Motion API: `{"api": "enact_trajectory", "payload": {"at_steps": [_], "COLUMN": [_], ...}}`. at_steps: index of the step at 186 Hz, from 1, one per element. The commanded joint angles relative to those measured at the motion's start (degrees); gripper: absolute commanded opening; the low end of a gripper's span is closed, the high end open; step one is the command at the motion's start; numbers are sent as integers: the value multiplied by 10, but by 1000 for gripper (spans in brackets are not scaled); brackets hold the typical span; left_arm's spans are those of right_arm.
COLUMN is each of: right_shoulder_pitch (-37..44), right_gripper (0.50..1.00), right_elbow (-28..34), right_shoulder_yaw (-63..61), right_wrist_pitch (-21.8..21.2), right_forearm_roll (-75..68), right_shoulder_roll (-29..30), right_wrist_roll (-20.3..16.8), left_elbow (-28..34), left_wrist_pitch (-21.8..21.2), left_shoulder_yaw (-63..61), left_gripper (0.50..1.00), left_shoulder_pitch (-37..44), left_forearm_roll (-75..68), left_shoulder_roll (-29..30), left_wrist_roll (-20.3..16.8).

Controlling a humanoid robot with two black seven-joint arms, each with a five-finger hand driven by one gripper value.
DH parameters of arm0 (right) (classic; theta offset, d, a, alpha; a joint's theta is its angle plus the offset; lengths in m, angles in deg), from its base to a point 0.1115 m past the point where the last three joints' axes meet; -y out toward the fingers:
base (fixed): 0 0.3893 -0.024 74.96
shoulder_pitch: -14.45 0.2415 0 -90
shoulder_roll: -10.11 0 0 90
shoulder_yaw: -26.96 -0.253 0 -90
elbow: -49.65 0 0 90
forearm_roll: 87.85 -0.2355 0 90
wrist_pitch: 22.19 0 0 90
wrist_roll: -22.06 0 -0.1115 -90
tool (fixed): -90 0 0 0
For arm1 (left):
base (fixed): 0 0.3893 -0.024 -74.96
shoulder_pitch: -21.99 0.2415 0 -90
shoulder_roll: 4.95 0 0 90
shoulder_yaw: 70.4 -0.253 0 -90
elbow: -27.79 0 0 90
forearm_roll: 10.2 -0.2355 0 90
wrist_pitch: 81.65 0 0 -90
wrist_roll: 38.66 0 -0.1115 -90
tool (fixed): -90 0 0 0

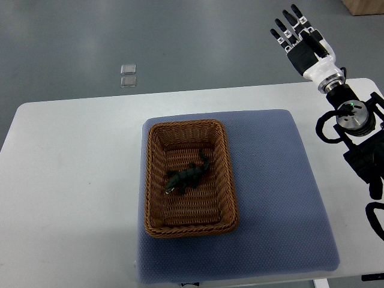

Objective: Place crocodile in brown basket with right hand

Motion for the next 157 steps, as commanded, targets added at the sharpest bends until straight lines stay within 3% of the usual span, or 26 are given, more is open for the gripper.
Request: {"api": "enact_trajectory", "payload": {"at_steps": [1,57,101,157], "right_shoulder_pitch": [-15,-62,-66,-72], "right_gripper": [930,930,930,930], "right_elbow": [-29,-30,-29,-27], "right_shoulder_yaw": [0,0,5,6], "right_wrist_pitch": [-4,-12,-59,-74], "right_forearm_roll": [-44,-92,-92,-92], "right_shoulder_roll": [7,22,23,23], "right_wrist_roll": [10,10,9,9], "left_elbow": [-1,-2,-1,-1], "left_wrist_pitch": [0,0,0,0], "left_shoulder_yaw": [0,0,0,0], "left_gripper": [1000,1000,1000,1000], "left_shoulder_pitch": [0,0,0,0], "left_forearm_roll": [0,-1,-1,0], "left_shoulder_roll": [0,0,0,0], "left_wrist_roll": [0,0,0,0]}}
